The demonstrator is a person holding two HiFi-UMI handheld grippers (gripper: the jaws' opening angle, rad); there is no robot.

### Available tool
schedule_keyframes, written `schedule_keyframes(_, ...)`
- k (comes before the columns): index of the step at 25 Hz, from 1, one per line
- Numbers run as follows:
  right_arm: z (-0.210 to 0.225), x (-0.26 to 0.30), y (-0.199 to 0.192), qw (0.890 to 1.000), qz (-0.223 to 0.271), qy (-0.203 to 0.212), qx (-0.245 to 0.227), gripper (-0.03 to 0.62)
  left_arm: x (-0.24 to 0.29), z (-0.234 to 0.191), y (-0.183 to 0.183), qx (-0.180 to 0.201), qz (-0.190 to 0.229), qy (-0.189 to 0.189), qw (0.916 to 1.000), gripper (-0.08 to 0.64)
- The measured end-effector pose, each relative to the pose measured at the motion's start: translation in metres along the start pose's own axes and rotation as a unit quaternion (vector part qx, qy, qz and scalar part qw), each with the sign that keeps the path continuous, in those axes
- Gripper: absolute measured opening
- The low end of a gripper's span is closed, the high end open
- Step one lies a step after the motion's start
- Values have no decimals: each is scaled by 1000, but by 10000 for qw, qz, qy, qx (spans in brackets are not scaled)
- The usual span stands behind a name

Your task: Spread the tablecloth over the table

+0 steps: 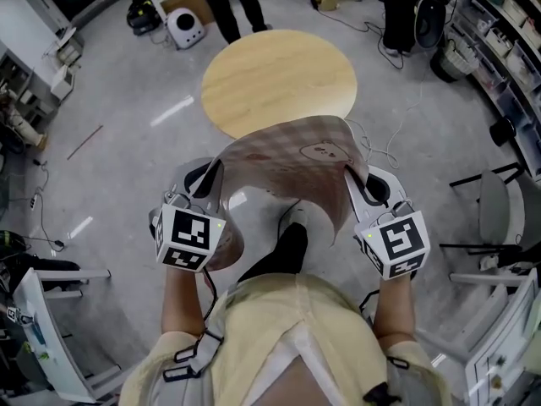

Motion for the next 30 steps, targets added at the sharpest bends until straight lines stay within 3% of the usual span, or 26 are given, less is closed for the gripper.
schedule_keyframes(11, 56, 57, 11, 9997, 9, 172, -193, 9, 68, -44, 17, 146, -52, 58, 9999, 7)
schedule_keyframes(21, 122, 133, 30, 9960, 74, 472, -752, 9, 138, -93, 35, 356, -113, 440, 9983, 8)
schedule_keyframes(30, 168, 201, 53, 9921, 225, 509, -1128, 11, 186, -140, 53, 673, -257, 460, 9963, 8)
Point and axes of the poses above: the fingertips, and each gripper's own axes: x forward along the fingers, z to its right, y out of its top, the point moved 9 cm from there along -x, backward along the fingers, and after that the axes turned 10 degrees about z, right-handed, at the moved point
